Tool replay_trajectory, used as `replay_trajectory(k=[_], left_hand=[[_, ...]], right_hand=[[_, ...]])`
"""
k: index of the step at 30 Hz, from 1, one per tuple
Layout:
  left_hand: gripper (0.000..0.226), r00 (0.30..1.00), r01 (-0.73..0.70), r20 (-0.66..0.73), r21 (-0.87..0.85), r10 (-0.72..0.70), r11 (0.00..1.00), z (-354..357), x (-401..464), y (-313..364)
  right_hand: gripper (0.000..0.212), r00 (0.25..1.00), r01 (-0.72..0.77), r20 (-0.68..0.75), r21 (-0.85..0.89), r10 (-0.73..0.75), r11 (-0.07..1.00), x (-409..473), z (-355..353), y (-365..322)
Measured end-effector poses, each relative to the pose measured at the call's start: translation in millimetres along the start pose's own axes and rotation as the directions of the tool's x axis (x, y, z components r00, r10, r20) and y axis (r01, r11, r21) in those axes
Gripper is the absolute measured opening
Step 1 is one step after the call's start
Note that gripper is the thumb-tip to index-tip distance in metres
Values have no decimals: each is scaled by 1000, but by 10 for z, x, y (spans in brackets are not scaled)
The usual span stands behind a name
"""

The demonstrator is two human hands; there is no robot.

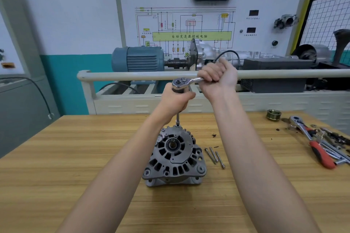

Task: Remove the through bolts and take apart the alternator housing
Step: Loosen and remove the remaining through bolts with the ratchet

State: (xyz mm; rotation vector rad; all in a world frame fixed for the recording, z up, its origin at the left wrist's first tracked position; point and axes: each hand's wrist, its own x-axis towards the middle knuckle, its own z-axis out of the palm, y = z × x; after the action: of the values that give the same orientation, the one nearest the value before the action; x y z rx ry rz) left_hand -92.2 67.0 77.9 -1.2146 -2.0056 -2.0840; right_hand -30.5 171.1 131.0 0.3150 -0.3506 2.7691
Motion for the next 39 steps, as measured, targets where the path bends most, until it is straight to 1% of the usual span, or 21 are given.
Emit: replay_trajectory(k=[2, 4, 6, 7, 9, 11, 13, 15, 17, 19, 20, 22, 24, 25, 27, 28, 30, 33, 35, 37, 39], left_hand=[[44, 984, -11, -175, 30, 16, 999, 93, 5, -19], [42, 955, -10, -295, 58, 26, 998, 178, 12, -29], [43, 954, -14, -297, 70, 34, 997, 212, 6, -28], [43, 964, -20, -263, 63, 36, 998, 198, -4, -27], [35, 988, -48, -145, 35, 53, 998, 107, -33, -29], [29, 997, -75, 31, -2, 75, 997, -34, -54, -31], [32, 979, -69, 190, -13, 71, 998, -142, -53, -13], [38, 967, -46, 252, 1, 44, 999, -168, -42, 12], [43, 974, -13, 226, -39, 21, 999, -142, -29, 14], [44, 989, 14, 148, -90, 0, 996, -100, -27, -1], [44, 996, 17, 92, -93, -8, 996, -74, -26, -6], [46, 997, 28, -72, -66, -32, 997, -4, -19, -6], [45, 965, 36, -258, -41, -45, 999, 90, 1, -8], [44, 947, 25, -319, -34, -35, 999, 134, 7, -8], [43, 937, 1, -349, -27, -11, 1000, 186, 7, -16], [44, 945, 6, -327, -18, -11, 1000, 180, 0, -20], [46, 976, 20, -219, 20, -15, 1000, 102, -25, -11], [43, 999, -26, 45, 76, 23, 997, -62, -51, 20], [39, 985, -47, 168, 100, 30, 994, -95, -56, 45], [39, 987, -59, 155, 131, 38, 990, -74, -48, 46], [39, 994, -67, 90, 153, 54, 986, -45, -44, 26]], right_hand=[[58, 983, 186, -2, 18, -186, 982, -193, -82, 66], [56, 938, 348, 8, -4, -348, 938, -375, -136, 153], [57, 905, 425, 15, -19, -425, 905, -462, -150, 190], [57, 908, 418, 13, -23, -418, 908, -466, -133, 176], [58, 948, 318, -8, -36, -319, 947, -370, -72, 104], [60, 990, 138, -33, -75, -140, 988, -198, 18, 20], [59, 997, -67, -32, -144, 63, 987, -12, 119, -31], [58, 978, -205, -12, -192, 206, 960, 132, 179, -41], [59, 970, -237, 13, -194, 244, 952, 181, 191, -23], [59, 982, -185, 19, -149, 190, 971, 136, 170, 5], [58, 992, -126, 10, -118, 128, 985, 86, 140, 17], [58, 999, 51, -7, -74, -52, 996, -64, 58, 59], [57, 969, 247, 4, -67, -247, 967, -254, -30, 146], [58, 945, 326, 12, -68, -326, 943, -349, -65, 196], [59, 911, 413, 31, -69, -412, 908, -456, -105, 246], [60, 912, 411, 38, -73, -409, 909, -463, -95, 233], [61, 946, 325, 24, -68, -324, 943, -366, -54, 147], [60, 999, 52, -5, -36, -52, 998, -105, 28, -19], [56, 993, -120, 5, -42, 121, 992, 47, 67, -73], [52, 981, -196, 6, -45, 196, 980, 128, 86, -90], [50, 989, -146, -11, -35, 146, 989, 114, 76, -74]])
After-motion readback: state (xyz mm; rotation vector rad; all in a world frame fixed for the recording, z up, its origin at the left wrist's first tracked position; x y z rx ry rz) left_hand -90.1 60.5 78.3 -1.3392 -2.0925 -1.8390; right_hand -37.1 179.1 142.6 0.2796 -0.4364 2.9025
